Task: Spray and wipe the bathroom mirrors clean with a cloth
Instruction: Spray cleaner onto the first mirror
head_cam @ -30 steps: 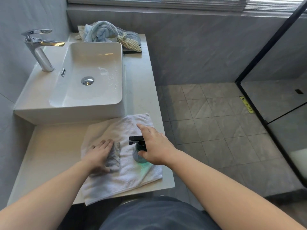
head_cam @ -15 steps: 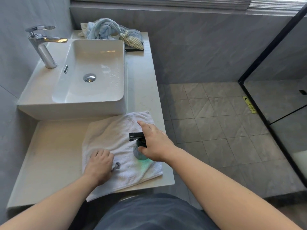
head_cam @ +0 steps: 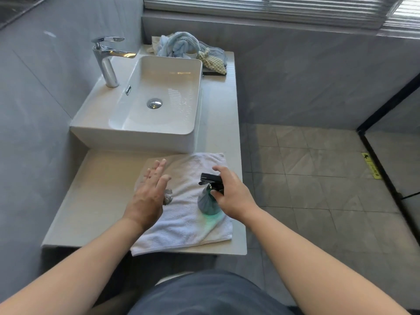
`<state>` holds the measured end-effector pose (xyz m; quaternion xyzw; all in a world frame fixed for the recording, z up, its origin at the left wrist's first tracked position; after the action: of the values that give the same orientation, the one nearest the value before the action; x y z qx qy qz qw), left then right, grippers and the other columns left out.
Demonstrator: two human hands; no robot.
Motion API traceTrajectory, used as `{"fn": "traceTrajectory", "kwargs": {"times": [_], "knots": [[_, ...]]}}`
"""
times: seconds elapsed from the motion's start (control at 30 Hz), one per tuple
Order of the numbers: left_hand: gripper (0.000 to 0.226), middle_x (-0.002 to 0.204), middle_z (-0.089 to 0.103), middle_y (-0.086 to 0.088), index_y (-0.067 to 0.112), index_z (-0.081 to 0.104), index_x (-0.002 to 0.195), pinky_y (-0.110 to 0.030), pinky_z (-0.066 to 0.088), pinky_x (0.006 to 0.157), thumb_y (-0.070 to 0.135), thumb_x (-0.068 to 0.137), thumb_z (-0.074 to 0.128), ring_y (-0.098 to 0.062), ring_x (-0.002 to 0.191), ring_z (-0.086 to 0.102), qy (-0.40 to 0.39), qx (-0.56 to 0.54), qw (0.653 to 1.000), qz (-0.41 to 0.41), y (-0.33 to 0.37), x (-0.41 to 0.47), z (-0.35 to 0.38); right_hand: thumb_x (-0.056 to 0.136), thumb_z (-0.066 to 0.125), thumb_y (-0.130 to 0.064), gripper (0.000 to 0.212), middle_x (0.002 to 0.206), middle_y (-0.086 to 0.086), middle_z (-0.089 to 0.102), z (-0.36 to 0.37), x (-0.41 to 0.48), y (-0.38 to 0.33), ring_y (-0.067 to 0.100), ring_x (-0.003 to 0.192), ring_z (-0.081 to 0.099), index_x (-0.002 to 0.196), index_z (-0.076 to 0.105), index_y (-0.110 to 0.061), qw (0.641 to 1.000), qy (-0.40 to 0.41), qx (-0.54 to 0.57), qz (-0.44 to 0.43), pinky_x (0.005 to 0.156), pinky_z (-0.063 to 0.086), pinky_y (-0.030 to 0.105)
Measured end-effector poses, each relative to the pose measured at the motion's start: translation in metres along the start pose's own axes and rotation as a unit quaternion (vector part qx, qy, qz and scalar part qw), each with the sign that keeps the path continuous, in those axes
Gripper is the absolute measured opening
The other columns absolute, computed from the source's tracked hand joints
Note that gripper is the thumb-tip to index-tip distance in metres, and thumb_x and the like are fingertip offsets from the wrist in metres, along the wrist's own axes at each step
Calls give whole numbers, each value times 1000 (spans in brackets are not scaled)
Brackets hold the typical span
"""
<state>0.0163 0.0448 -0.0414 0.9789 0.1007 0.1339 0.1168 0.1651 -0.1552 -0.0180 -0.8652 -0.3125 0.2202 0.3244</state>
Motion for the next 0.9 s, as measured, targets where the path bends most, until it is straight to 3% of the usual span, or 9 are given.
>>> {"fn": "traceTrajectory", "kwargs": {"times": [0.03, 0.1, 0.27, 0.33, 0.47, 0.57, 0.7, 0.8, 0.9], "knots": [[54, 165, 24, -23, -3, 49, 141, -54, 24, 124, -2, 87, 52, -37, 156, 18, -2, 17, 1000, 6, 4, 0, -7, 96, 68, -17, 63, 137, -4, 54, 1, 0, 3, 20, 116, 59, 149, 38, -35, 1000, 6, 25, 8, 101, 49, 37], [63, 168, 15, -23, -5, 30, 156, -52, 17, 126, 13, 96, 41, -36, 157, 13, -2, 52, 998, 26, 14, 0, -21, 93, 74, -16, 62, 126, -4, 60, 4, -1, 8, 16, 113, 61, 145, 43, -32, 995, 14, 90, 29, 99, 46, 30], [60, 167, 14, -25, -7, 23, 157, -52, 17, 125, 25, 106, 20, -39, 156, 14, 11, 113, 993, 37, 24, -6, -44, 83, 85, -14, 52, 113, -8, 68, 11, 6, 12, 8, 106, 66, 126, 61, -28, 978, 16, 201, 52, 93, 50, 20], [63, 168, 13, -24, -7, 22, 157, -52, 19, 125, 23, 102, 27, -39, 156, 12, 9, 128, 991, 38, 25, -8, -49, 82, 87, -11, 50, 115, -6, 70, 15, 10, 13, 9, 106, 68, 124, 66, -29, 959, -15, 274, 69, 90, 53, 19], [69, 168, 13, -22, -6, 22, 158, -52, 20, 124, 22, 96, 30, -38, 156, 13, 0, 148, 988, 34, 32, -15, -65, 89, 82, -18, 19, 106, -2, 74, 26, 9, 10, 19, 107, 67, 103, 75, -29, 927, -92, 343, 120, 85, 53, 23], [69, 169, 13, -21, -5, 23, 158, -50, 18, 125, 22, 95, 30, -36, 157, 12, 10, 158, 987, 13, 36, -22, -80, 94, 77, -30, 11, 104, -2, 71, 34, 12, 6, 20, 105, 66, 100, 69, -30, 937, -80, 313, 130, 83, 52, 25], [73, 169, 13, -21, -5, 22, 158, -49, 17, 124, 21, 91, 31, -36, 157, 12, 22, 183, 983, -7, 35, -36, -96, 92, 74, -48, 23, 92, -7, 69, 39, 21, -3, 21, 96, 67, 102, 65, -29, 978, -39, 177, 106, 84, 53, 35], [76, 170, 7, -20, -4, 17, 159, -49, 19, 125, 21, 91, 35, -35, 158, 7, 17, 214, 977, -21, 33, -43, -107, 90, 72, -56, 36, 90, -7, 70, 40, 21, -18, 20, 89, 66, 109, 68, -26, 989, 1, 124, 80, 72, 49, 32], [75, 169, 11, -20, -5, 20, 159, -48, 20, 124, 21, 90, 36, -35, 157, 11, 31, 228, 972, -38, 36, -46, -125, 90, 73, -53, 24, 96, -5, 68, 31, 22, -47, 20, 91, 65, 102, 65, -33, 991, 33, 128, 8, 66, 42, 29]]}}
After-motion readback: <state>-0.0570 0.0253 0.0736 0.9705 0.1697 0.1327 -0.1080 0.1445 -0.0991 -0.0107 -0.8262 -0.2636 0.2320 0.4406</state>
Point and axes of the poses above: each hand's wrist, its own x-axis towards the middle knuckle, its own z-axis out of the palm, y = z × x, the point moved 3 cm from there along x, towards the middle knuckle
